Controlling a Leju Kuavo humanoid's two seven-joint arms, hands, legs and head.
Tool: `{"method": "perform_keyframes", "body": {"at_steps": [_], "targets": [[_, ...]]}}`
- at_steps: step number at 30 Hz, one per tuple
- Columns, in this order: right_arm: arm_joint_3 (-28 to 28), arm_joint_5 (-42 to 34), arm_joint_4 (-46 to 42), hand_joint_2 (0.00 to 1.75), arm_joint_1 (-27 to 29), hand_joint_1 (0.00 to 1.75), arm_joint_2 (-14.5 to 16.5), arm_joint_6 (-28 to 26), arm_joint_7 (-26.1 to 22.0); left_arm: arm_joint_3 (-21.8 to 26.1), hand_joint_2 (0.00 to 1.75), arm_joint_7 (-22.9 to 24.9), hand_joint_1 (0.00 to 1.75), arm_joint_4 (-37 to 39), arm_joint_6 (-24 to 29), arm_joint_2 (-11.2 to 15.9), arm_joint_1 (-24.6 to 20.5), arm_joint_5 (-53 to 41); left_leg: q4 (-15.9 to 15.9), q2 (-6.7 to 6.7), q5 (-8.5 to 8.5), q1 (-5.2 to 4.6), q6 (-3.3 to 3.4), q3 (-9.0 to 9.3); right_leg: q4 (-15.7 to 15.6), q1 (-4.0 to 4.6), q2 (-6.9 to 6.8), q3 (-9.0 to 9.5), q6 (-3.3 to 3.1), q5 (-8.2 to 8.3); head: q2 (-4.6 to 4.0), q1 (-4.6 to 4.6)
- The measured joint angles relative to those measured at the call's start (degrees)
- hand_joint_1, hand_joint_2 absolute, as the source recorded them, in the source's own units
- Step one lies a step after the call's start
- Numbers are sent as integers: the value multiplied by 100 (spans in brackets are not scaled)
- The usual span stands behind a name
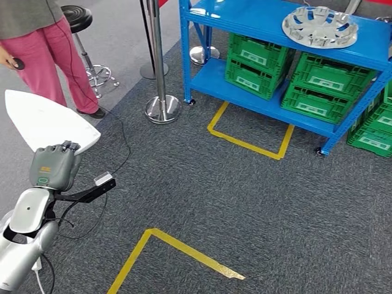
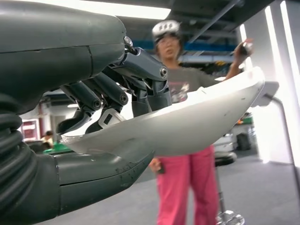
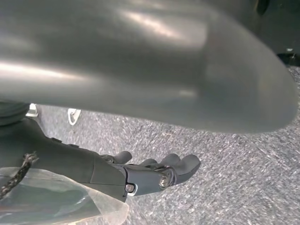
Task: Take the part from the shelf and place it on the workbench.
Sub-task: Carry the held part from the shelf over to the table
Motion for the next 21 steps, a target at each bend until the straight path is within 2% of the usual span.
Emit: {"method": "perform_keyframes", "body": {"at_steps": [1, 2, 4, 5, 6, 7, 8, 9, 10, 11, 12, 13, 14, 15, 16, 17, 18, 20, 21], "targets": [[11, 1, -1, 0, -3, 0, -2, -5, -1, 9, 175, 3, 175, -10, -2, 4, 14, -1, -18, -70, 14, 10, 33, -7, 30, -8, 41, -13, 26, -48, -1, 3], [23, 1, -1, 0, -7, 0, -4, -13, -3, 17, 175, 5, 175, -23, -3, 5, 19, -1, -35, -135, 32, 25, 70, -13, 158, -22, 171, -70, 53, -151, 0, 13], [48, 1, -2, 0, -7, 0, -13, -25, -6, 24, 175, 9, 175, -50, -5, -1, 16, -4, -51, -264, 61, 45, 126, -33, 779, -58, 559, -360, 100, -497, 1, 34], [59, 0, -1, 0, -1, 0, -17, -31, -7, 25, 175, 11, 175, -56, -7, -6, 18, -5, -50, -335, 69, 46, 143, -46, 1210, -68, 680, -567, 111, -680, 1, 39], [68, -1, -1, 0, 5, 0, -22, -37, -5, 25, 175, 11, 175, -58, -8, -11, 28, -7, -49, -411, 74, 45, 149, -55, 1565, -73, 729, -749, 118, -791, 1, 41], [74, -1, -1, 0, 11, 0, -26, -45, -4, 25, 175, 11, 175, -58, -8, -15, 40, -7, -47, -491, 77, 44, 150, -58, 1745, -74, 747, -859, 121, -791, 1, 40], [79, -1, -1, 0, 15, 0, -30, -53, -3, 25, 175, 11, 175, -58, -9, -17, 50, -7, -44, -572, 80, 44, 149, -57, 1698, -76, 757, -864, 119, -675, 0, 42], [84, 0, -2, 0, 15, 0, -33, -59, -1, 26, 175, 11, 175, -58, -8, -19, 56, -7, -40, -654, 82, 45, 146, -51, 1422, -80, 785, -759, 110, -461, 0, 42], [91, 1, -6, 0, 17, 0, -37, -62, 3, 28, 175, 11, 175, -59, -8, -20, 58, -7, -36, -730, 83, 47, 141, -47, 1005, -90, 880, -584, 95, -214, -1, 43], [101, 3, -11, 0, 20, 0, -40, -61, 9, 30, 175, 11, 175, -60, -8, -20, 55, -8, -23, -805, 84, 40, 124, -52, 602, -110, 1023, -410, 77, -35, -1, 40], [113, 4, -16, 0, 23, 0, -42, -58, 15, 32, 175, 11, 175, -61, -7, -21, 51, -8, -11, -878, 90, 38, 100, -70, 295, -125, 1147, -262, 61, 65, 0, 37], [125, 4, -22, 0, 26, 0, -43, -53, 25, 33, 175, 11, 175, -61, -8, -22, 49, -8, -4, -945, 104, 43, 64, -97, 127, -134, 1235, -179, 47, 95, 0, 35], [138, 4, -25, 0, 30, 0, -44, -47, 33, 37, 175, 11, 175, -61, -9, -20, 50, -9, -2, -1016, 125, 51, 20, -126, 80, -131, 1241, -148, 33, 77, 1, 33], [150, 4, -28, 0, 34, 0, -44, -43, 40, 42, 175, 11, 175, -62, -10, -14, 57, -8, -11, -1089, 151, 63, -20, -147, 59, -128, 1177, -127, 13, 80, 1, 35], [163, 4, -31, 0, 36, 0, -46, -39, 45, 48, 175, 11, 175, -62, -11, -9, 72, -8, 0, -1097, 147, 69, -54, -167, 39, -132, 1106, -120, -14, 100, 1, 33], [177, 4, -36, 0, 40, 0, -50, -38, 46, 55, 175, 11, 175, -62, -11, 1, 78, -8, 77, -1016, 87, 63, -81, -208, 13, -139, 1033, -108, -46, 119, 1, 15], [190, 3, -40, 0, 41, 0, -52, -36, 46, 60, 175, 14, 175, -62, -12, 7, 73, -8, 266, -870, -40, 54, -106, -294, -12, -150, 952, -96, -74, 134, 0, -10], [208, -4, -43, 0, 48, 0, -57, -32, 46, 64, 175, 20, 175, -61, -14, 7, 54, -9, 974, -528, -425, 57, -156, -604, -25, -143, 787, -89, -108, 132, -1, -55], [214, -8, -41, 0, 50, 0, -60, -30, 46, 63, 175, 22, 175, -61, -15, 1, 54, -9, 1340, -448, -576, 70, -181, -761, -24, -137, 700, -89, -116, 125, -1, -60]]}}
